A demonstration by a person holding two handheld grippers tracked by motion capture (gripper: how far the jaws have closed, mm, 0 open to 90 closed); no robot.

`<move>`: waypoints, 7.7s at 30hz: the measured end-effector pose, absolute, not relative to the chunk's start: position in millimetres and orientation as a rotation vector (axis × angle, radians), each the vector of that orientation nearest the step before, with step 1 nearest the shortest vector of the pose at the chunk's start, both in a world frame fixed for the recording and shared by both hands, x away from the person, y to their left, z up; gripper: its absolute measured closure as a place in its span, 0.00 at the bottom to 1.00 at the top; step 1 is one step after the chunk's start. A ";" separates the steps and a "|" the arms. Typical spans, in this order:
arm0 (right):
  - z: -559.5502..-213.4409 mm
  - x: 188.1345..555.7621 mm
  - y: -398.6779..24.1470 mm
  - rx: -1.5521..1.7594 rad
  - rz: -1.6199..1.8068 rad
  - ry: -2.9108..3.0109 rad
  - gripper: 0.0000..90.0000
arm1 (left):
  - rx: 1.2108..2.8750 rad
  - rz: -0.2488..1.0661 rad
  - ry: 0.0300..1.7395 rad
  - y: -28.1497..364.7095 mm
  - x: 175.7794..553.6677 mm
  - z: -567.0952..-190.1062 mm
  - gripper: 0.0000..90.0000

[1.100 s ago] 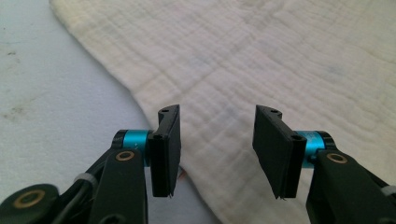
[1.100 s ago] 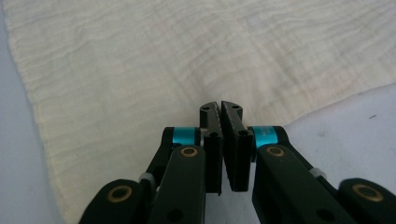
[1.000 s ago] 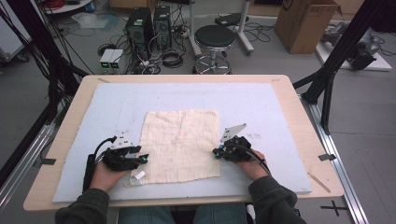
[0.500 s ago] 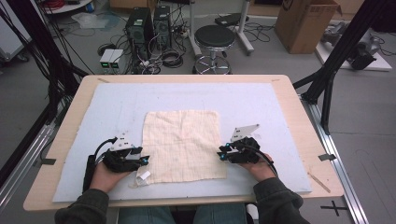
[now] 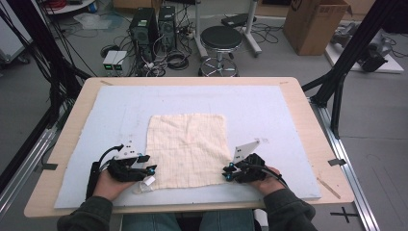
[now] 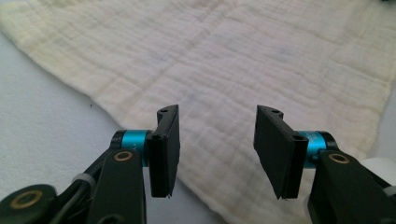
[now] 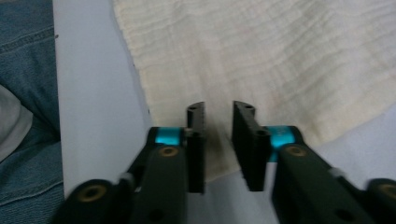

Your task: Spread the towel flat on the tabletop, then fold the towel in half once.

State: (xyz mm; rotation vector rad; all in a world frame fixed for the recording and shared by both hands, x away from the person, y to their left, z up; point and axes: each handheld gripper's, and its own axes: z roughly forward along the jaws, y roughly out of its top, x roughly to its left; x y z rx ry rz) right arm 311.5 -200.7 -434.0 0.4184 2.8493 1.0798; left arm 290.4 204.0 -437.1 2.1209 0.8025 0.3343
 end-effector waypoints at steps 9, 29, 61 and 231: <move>-434.3 307.9 -203.9 0.413 1.117 2.888 0.99 | 2.115 0.336 0.799 205.8 289.1 -436.6 0.56; -424.6 318.2 -215.6 0.596 1.361 2.738 0.63 | 2.057 0.340 0.813 216.7 287.2 -429.9 0.53; -419.9 331.9 -226.7 0.816 1.385 2.551 0.31 | 1.994 0.359 0.816 219.0 284.5 -419.5 0.42; -392.0 379.9 -213.2 0.869 1.329 2.612 0.95 | 1.989 0.479 0.894 220.5 310.6 -407.9 0.96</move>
